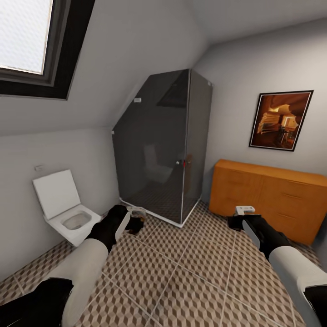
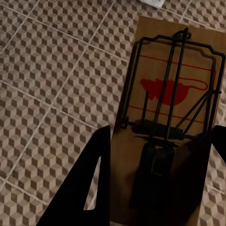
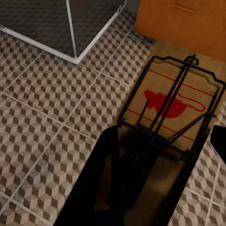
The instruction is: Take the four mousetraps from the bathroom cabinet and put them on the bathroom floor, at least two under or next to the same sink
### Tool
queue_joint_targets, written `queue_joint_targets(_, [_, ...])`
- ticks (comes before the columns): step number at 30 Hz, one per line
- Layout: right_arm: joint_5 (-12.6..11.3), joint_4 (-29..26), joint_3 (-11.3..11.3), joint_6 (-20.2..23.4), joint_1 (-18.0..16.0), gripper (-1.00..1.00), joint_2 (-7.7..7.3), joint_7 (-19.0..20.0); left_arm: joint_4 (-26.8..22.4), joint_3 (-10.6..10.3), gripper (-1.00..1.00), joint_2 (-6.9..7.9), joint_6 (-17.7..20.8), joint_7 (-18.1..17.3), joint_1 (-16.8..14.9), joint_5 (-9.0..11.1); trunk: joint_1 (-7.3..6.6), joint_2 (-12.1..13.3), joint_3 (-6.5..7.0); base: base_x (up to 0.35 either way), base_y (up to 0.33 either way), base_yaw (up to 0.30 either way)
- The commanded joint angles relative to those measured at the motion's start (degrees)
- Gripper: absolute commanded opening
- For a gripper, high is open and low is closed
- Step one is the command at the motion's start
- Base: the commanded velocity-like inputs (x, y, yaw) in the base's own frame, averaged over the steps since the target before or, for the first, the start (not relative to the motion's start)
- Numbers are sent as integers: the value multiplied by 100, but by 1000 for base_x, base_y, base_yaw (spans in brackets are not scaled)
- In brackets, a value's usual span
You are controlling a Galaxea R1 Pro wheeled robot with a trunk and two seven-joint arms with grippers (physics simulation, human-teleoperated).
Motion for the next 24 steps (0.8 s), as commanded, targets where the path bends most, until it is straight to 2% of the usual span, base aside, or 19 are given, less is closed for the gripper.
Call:
queue_joint_targets(1, [-47, -11, 39, 23, 0, -100, -10, -9, -3, -19, -100, -1, 22, 35, -2, -2, 4, -3, -3, 237, -196, 235])
queue_joint_targets(15, [-40, -15, 39, 23, -2, -100, -7, -9, -3, -19, -100, -1, 22, 39, -2, -7, 4, -3, -3, 219, -166, 267])
queue_joint_targets(24, [-34, -10, 39, 23, -1, -100, -7, -10, -3, -19, -100, -1, 22, 40, -2, -7, 4, -3, -3, 105, -24, 272])
